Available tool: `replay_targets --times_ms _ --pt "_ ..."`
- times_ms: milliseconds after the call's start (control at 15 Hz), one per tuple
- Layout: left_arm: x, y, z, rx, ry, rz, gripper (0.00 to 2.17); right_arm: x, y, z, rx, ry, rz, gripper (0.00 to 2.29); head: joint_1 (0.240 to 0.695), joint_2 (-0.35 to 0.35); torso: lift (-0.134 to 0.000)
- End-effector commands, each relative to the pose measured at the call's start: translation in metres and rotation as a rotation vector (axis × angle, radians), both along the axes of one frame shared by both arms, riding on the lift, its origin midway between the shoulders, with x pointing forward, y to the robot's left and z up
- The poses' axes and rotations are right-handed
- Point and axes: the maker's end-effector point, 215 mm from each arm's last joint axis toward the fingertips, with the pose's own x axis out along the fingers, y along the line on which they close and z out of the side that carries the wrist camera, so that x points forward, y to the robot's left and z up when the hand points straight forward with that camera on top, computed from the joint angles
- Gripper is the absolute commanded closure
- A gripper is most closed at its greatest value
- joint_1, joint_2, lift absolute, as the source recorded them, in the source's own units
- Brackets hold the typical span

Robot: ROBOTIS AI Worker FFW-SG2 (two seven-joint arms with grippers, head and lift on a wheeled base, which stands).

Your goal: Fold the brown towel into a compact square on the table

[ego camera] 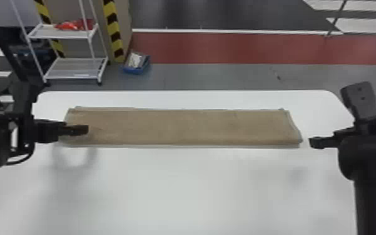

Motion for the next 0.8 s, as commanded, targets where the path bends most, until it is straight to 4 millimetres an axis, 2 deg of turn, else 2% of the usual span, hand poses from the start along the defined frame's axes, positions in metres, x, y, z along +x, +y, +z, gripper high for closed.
replay_targets --times_ms 0,200,400,733 --pt "0.003 0.005 0.003 -0.001 -0.011 0.018 0.18 -0.003 -0.001 -0.002 0.001 0.003 -0.002 0.08 0.695 -0.025 -0.128" --pt "0.004 0.015 0.011 -0.021 -0.03 0.05 0.18 -0.002 0.0 -0.002 0.002 0.001 0.001 0.08 0.695 -0.02 -0.128" --pt "0.003 0.021 0.007 0.004 -0.018 0.056 0.18 -0.002 -0.001 -0.001 0.002 0.001 0.002 0.08 0.695 -0.01 -0.128" --pt "-0.013 -0.001 -0.014 -0.033 0.096 0.005 0.18 -0.004 0.001 -0.004 0.009 0.007 0.009 0.08 0.695 -0.015 -0.128"
